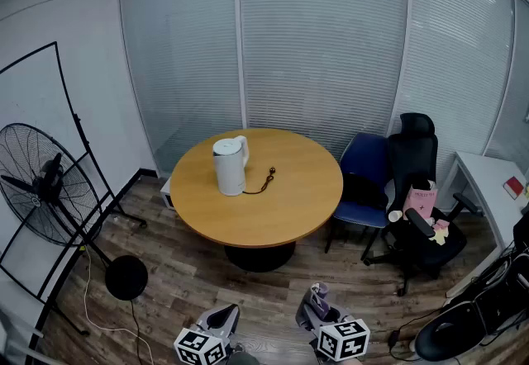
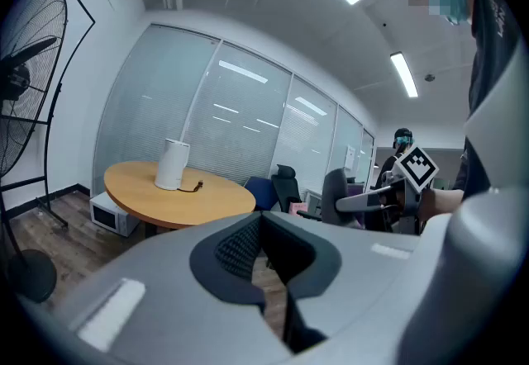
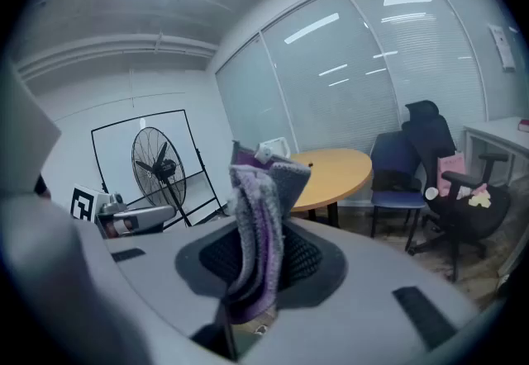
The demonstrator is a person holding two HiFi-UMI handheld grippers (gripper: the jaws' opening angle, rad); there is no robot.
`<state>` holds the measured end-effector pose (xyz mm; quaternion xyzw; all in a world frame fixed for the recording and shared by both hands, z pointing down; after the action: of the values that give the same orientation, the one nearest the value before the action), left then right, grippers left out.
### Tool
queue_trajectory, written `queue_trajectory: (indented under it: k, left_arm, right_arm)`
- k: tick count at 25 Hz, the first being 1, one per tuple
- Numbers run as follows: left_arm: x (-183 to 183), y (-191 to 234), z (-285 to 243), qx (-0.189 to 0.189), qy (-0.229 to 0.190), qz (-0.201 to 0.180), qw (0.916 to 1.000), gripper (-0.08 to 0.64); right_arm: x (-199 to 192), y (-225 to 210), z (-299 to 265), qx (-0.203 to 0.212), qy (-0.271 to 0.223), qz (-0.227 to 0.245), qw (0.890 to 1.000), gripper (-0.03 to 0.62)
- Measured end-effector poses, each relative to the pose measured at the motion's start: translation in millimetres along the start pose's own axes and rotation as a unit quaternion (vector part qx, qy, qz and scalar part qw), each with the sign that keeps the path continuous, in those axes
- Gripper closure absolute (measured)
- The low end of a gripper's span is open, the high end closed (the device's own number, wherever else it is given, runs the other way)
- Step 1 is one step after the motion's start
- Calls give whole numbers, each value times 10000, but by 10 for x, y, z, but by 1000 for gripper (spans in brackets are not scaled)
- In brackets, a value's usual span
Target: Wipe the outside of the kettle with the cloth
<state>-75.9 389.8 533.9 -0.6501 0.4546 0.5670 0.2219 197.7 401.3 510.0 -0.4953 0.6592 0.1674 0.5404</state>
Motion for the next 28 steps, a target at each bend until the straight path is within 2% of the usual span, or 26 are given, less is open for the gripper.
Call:
queue_trajectory:
  k: [9, 14, 25, 26, 28]
  left_arm:
    - [30, 328, -292, 113, -7, 49, 9999, 548]
    - [195, 624, -615, -29, 12, 107, 9999, 546]
    - [639, 1550, -1272, -247, -80, 63, 9996, 543]
    - [671, 1631, -1328, -257, -55, 57, 9996, 532]
    - [723, 1788, -1435, -267, 1, 65, 9996, 452]
  right_arm:
    - [119, -112, -473, 237, 4, -372, 9990, 495]
    - [341, -195, -869, 212, -5, -620, 9978, 495]
    - [844, -215, -1926, 186, -116, -704, 9973, 495]
    - [878, -221, -2008, 164, -150, -735, 9970, 495]
    - [936, -229, -2150, 96, -202, -790, 9966, 495]
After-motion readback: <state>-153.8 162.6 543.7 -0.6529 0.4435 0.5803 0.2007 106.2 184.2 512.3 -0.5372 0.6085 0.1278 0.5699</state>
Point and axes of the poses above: the fingertips, and each gripper's own axes: z backward along the fingers, y to its left, x out of its top, the point moved 8 cm from there along z, backward along the fingers, and after that the axes turned 8 degrees about x, right-handed, at the moved point
